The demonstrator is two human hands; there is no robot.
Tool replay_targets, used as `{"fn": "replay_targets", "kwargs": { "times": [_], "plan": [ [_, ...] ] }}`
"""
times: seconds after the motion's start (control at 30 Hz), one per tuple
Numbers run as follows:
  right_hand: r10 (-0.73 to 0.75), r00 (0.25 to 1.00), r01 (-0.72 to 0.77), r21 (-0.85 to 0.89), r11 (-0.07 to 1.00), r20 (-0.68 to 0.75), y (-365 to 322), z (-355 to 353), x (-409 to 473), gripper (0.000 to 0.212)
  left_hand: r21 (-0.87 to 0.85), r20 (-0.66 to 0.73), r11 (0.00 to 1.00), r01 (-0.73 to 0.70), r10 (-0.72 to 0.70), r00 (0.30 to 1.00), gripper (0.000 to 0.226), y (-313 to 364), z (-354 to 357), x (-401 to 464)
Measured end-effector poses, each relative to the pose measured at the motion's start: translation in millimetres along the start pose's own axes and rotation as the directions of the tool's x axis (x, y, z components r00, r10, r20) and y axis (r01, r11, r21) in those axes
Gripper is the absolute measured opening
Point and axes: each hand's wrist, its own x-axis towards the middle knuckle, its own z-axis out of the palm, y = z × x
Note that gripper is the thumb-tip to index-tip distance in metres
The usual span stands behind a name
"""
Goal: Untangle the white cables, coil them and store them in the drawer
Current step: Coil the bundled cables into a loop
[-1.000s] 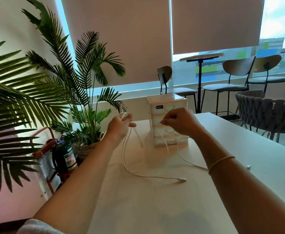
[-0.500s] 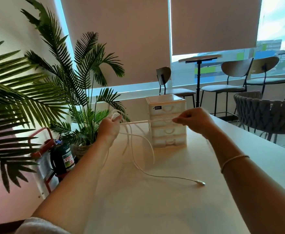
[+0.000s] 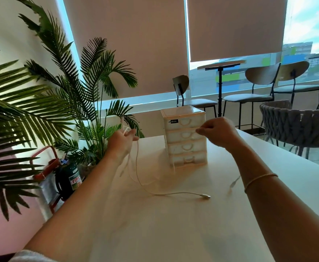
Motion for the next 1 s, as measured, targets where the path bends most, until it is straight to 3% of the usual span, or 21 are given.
{"fn": "replay_targets", "kwargs": {
  "times": [0.13, 0.2, 0.3, 0.4, 0.53, 0.63, 0.77, 0.87, 0.93, 1.0],
  "plan": [
    [-0.150, 0.978, 0.155, -0.018, 0.988, 0.144, -35.3, 23.9, -3.8, 0.024, -0.147, 0.154, 0.986, -0.084, 0.107, 0.982, 0.034, 20.1, 19.9, -16.8],
    [-0.210, 0.964, 0.213, -0.005, 0.977, 0.162, -46.7, 33.3, -5.2, 0.026, -0.188, 0.233, 0.978, -0.096, 0.139, 0.962, 0.020, 28.4, 27.1, -26.2],
    [-0.234, 0.961, 0.233, 0.028, 0.972, 0.144, -53.4, 37.7, -5.3, 0.025, -0.281, 0.348, 0.958, -0.058, 0.158, 0.924, 0.016, 29.5, 30.8, -32.2],
    [-0.213, 0.960, 0.206, 0.055, 0.977, 0.183, -46.7, 34.3, -6.2, 0.022, -0.326, 0.346, 0.944, -0.049, 0.167, 0.923, 0.017, 22.8, 29.6, -31.7],
    [-0.083, 0.978, 0.067, 0.092, 0.993, 0.190, -17.1, 20.5, -6.4, 0.020, -0.261, 0.202, 0.964, -0.057, 0.112, 0.973, 0.027, 15.0, 24.1, -17.9],
    [0.045, 0.989, -0.063, 0.121, 0.991, 0.143, 14.9, 1.3, -4.9, 0.019, -0.222, 0.146, 0.975, -0.013, 0.047, 0.988, 0.017, 2.9, 13.5, -5.9],
    [0.286, 0.956, -0.290, -0.060, 0.955, -0.070, 64.9, -17.1, 1.6, 0.020, -0.129, 0.202, 0.991, 0.024, 0.002, 0.979, 0.022, -3.8, 8.5, -1.4],
    [0.484, 0.831, -0.542, -0.206, 0.815, -0.275, 84.1, -22.7, -1.2, 0.028, -0.096, 0.217, 0.995, -0.001, 0.021, 0.976, 0.046, 1.9, 3.1, -0.1],
    [0.588, 0.750, -0.659, -0.265, 0.704, -0.305, 80.9, -21.9, -6.6, 0.036, -0.125, 0.281, 0.992, 0.029, 0.008, 0.960, 0.047, 9.3, -0.5, -2.3],
    [0.512, 0.812, -0.583, -0.335, 0.740, -0.282, 64.2, -14.0, -7.5, 0.038, -0.163, 0.356, 0.980, 0.112, -0.047, 0.933, 0.039, 19.0, -1.9, -6.1]
  ]
}}
